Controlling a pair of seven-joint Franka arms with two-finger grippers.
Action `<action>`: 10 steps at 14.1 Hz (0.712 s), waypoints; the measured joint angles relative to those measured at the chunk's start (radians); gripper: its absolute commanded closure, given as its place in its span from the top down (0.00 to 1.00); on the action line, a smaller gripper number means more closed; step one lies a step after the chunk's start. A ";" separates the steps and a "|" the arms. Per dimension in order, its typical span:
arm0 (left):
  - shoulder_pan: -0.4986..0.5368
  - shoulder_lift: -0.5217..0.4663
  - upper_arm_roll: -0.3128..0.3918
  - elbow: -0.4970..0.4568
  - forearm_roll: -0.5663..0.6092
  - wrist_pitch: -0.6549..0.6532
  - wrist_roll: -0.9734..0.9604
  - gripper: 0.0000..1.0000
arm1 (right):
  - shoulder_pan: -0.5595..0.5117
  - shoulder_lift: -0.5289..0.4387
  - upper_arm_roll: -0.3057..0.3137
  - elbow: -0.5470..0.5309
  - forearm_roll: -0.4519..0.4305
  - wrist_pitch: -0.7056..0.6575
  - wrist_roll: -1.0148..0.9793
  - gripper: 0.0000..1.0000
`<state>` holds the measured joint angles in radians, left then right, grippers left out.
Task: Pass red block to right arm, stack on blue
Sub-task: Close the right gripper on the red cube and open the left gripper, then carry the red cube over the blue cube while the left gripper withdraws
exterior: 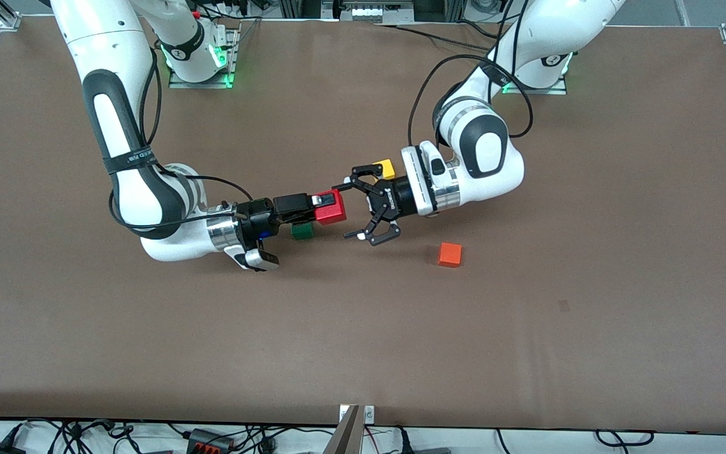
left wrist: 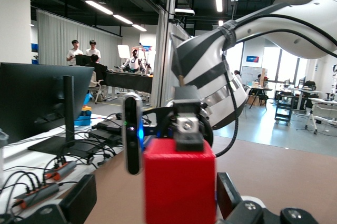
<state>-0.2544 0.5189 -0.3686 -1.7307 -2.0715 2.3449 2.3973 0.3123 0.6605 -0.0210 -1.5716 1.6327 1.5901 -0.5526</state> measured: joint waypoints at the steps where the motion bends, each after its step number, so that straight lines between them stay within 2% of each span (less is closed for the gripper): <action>1: 0.009 -0.002 0.000 0.001 0.000 0.000 -0.002 1.00 | -0.010 0.000 -0.008 0.005 -0.050 0.000 0.000 0.00; 3: 0.028 -0.005 0.000 0.003 0.037 0.000 -0.030 1.00 | -0.044 0.000 -0.014 0.012 -0.144 -0.002 0.000 0.00; 8: 0.104 -0.011 0.000 0.015 0.317 -0.077 -0.230 1.00 | -0.136 -0.016 -0.016 0.031 -0.426 -0.019 0.000 0.00; 10: 0.149 -0.026 -0.001 0.017 0.450 -0.115 -0.305 1.00 | -0.162 -0.032 -0.017 0.035 -0.584 -0.019 0.000 0.00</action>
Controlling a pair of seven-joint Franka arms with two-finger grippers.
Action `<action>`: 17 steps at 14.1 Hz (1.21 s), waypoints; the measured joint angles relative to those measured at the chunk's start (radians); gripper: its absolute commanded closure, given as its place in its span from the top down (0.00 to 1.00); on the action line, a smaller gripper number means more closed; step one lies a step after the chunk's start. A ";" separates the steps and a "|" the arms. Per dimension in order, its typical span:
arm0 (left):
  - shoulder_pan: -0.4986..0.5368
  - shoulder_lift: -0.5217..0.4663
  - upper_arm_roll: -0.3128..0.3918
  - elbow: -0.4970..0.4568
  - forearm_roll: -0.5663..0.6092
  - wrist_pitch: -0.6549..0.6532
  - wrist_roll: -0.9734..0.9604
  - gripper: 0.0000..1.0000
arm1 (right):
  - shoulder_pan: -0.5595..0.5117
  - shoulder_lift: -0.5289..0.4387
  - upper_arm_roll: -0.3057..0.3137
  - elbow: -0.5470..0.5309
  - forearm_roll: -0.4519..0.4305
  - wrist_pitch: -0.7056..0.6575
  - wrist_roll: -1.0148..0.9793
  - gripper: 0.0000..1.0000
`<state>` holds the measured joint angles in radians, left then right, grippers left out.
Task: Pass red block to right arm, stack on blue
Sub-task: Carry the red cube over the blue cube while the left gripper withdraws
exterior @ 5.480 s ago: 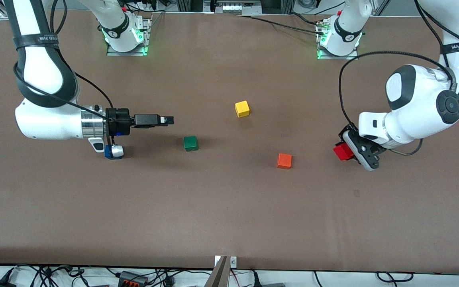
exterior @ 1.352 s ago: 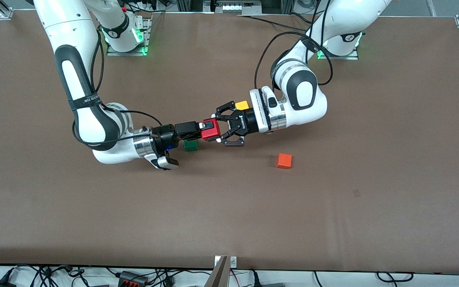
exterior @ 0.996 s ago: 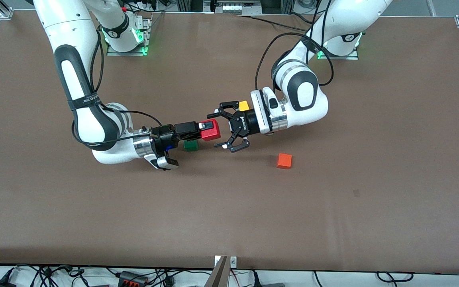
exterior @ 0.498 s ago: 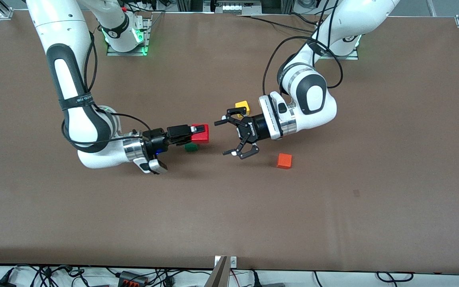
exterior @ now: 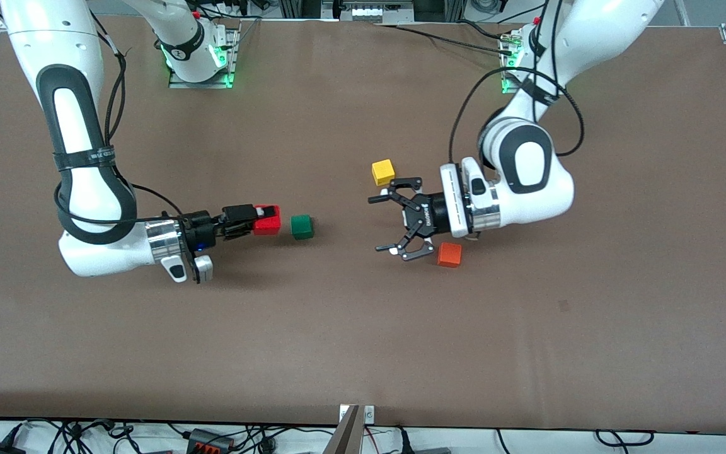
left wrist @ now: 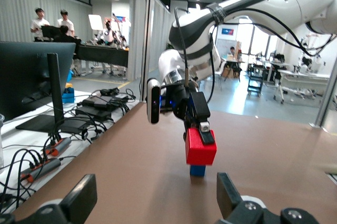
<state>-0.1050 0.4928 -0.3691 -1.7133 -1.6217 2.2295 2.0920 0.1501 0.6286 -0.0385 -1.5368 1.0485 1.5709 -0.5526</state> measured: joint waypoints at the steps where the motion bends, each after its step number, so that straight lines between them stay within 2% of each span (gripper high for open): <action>1: 0.021 -0.008 0.000 0.001 0.072 -0.026 -0.045 1.00 | -0.011 -0.008 0.000 0.004 -0.092 0.000 0.000 0.00; 4: 0.076 -0.035 0.001 0.003 0.304 -0.116 -0.190 1.00 | -0.022 -0.039 0.000 0.009 -0.416 0.001 -0.002 0.00; 7: 0.111 -0.064 0.002 0.005 0.545 -0.182 -0.349 1.00 | -0.034 -0.064 -0.002 0.010 -0.674 0.011 -0.024 0.00; 10: 0.119 -0.091 0.003 0.006 0.773 -0.237 -0.518 1.00 | -0.063 -0.070 -0.024 0.010 -0.818 0.019 -0.028 0.00; 13: 0.138 -0.105 0.007 0.006 1.076 -0.315 -0.683 1.00 | -0.070 -0.071 -0.045 0.005 -0.926 0.037 -0.007 0.00; 17: 0.151 -0.106 0.010 0.010 1.442 -0.411 -0.948 1.00 | -0.050 -0.072 -0.043 -0.020 -1.008 0.083 0.157 0.00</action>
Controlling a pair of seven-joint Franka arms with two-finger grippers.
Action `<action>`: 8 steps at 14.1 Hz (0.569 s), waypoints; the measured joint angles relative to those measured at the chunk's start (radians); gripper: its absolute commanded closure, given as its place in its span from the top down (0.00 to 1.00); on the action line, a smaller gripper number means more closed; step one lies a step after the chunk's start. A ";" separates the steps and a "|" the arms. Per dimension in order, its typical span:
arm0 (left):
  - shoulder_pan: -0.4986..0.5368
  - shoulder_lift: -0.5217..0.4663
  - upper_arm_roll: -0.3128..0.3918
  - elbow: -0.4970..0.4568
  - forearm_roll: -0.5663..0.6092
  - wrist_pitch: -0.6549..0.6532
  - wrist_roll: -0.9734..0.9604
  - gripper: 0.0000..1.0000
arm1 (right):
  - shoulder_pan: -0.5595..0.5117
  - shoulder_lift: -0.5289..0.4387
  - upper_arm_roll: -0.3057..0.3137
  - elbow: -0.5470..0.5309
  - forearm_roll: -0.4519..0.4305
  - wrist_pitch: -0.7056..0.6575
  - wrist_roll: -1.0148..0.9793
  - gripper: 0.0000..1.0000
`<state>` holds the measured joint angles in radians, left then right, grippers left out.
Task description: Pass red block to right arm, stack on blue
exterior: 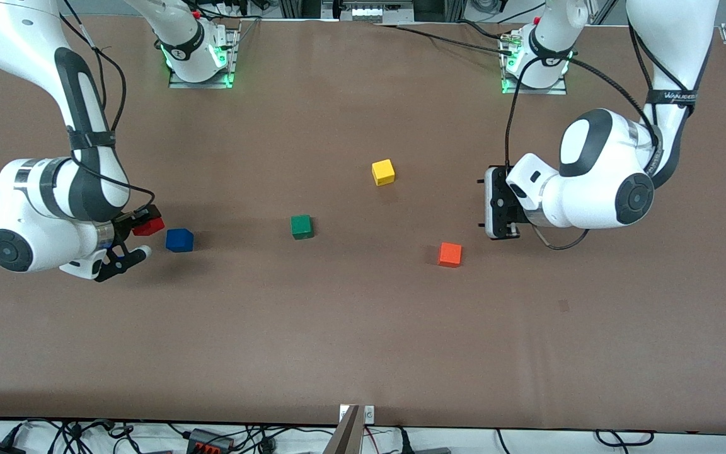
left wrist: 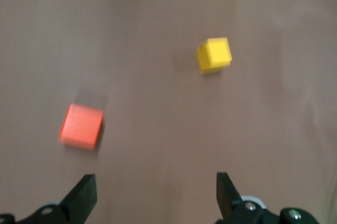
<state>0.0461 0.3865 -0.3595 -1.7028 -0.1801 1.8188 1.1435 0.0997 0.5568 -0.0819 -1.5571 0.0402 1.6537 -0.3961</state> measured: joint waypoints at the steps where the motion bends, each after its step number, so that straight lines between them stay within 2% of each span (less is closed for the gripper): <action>1: 0.000 -0.001 -0.001 0.004 0.109 -0.015 -0.090 1.00 | 0.010 0.000 0.000 -0.004 -0.007 0.007 0.061 0.00; 2: -0.001 -0.001 -0.003 0.007 0.201 -0.029 -0.185 1.00 | 0.020 0.000 0.001 -0.007 -0.009 0.013 0.126 0.00; 4: -0.002 -0.001 -0.003 0.009 0.290 -0.063 -0.378 1.00 | 0.035 -0.001 0.001 -0.010 -0.011 0.044 0.228 0.00; 6: 0.001 -0.001 0.004 0.014 0.310 -0.083 -0.596 1.00 | 0.038 -0.010 0.001 -0.039 -0.011 0.111 0.302 0.00; 8: 0.010 -0.001 0.013 0.025 0.316 -0.100 -0.857 1.00 | 0.046 -0.051 0.001 -0.122 -0.028 0.219 0.341 0.00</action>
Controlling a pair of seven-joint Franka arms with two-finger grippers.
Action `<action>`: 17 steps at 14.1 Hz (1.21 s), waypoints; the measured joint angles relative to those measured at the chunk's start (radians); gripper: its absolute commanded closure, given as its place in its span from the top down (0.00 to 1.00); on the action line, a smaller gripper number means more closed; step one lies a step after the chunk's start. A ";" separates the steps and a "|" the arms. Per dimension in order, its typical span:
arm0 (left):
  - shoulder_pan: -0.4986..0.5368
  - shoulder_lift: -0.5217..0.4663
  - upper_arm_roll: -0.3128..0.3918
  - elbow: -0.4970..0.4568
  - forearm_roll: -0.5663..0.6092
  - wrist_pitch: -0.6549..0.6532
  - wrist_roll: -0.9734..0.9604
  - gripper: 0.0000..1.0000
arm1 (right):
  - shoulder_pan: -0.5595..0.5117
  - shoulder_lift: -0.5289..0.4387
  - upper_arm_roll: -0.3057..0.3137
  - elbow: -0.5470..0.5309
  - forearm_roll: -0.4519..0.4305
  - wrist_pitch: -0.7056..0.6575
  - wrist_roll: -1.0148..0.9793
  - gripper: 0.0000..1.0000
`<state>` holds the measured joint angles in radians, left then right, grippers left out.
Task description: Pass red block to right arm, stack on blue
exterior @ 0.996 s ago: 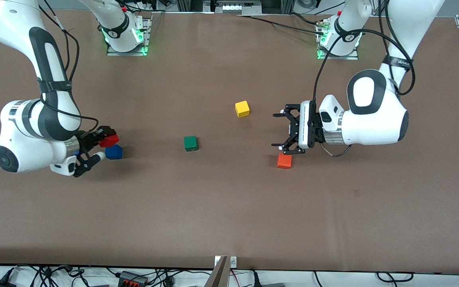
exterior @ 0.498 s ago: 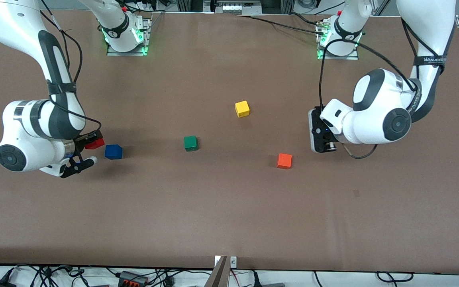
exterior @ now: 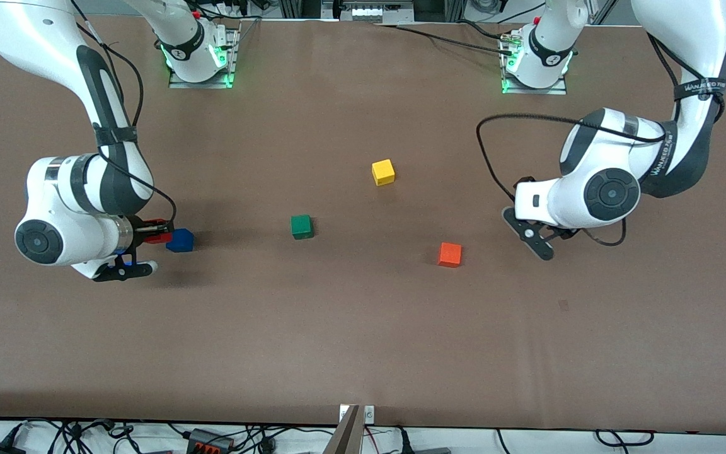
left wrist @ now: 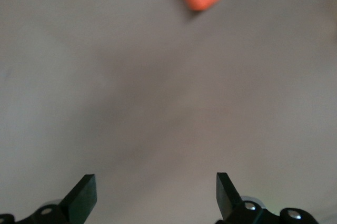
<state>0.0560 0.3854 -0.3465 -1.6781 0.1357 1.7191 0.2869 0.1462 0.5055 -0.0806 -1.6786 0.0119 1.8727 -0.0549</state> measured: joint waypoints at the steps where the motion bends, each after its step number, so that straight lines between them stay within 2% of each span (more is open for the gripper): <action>1: 0.005 0.000 0.003 0.006 0.000 -0.002 -0.128 1.00 | 0.010 -0.030 0.000 -0.053 -0.030 0.059 0.035 0.00; 3: 0.017 0.001 0.004 0.024 0.001 -0.003 -0.290 1.00 | 0.029 -0.088 0.001 -0.152 -0.073 0.152 0.111 0.00; 6: 0.055 0.002 0.006 0.082 0.001 -0.012 -0.345 1.00 | 0.032 -0.124 0.001 -0.233 -0.079 0.242 0.135 0.00; 10: 0.088 -0.004 0.010 0.273 0.002 -0.117 -0.353 1.00 | 0.030 -0.125 0.000 -0.283 -0.079 0.330 0.139 0.00; 12: 0.085 -0.026 0.039 0.328 0.002 -0.113 -0.357 1.00 | 0.029 -0.118 0.000 -0.292 -0.079 0.349 0.140 0.00; 13: 0.069 -0.049 0.076 0.332 -0.005 -0.109 -0.358 1.00 | 0.029 -0.116 0.000 -0.294 -0.079 0.354 0.140 0.00; 15: -0.012 -0.112 0.210 0.312 -0.069 -0.108 -0.357 1.00 | 0.029 -0.109 0.000 -0.296 -0.079 0.356 0.140 0.00; 17: -0.054 -0.195 0.283 0.226 -0.102 -0.071 -0.349 1.00 | 0.029 -0.099 0.000 -0.296 -0.079 0.363 0.140 0.00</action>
<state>0.0015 0.1900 -0.0636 -1.4518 0.0338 1.6479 -0.0625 0.1750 0.4068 -0.0801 -1.9750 -0.0673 2.2352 0.0846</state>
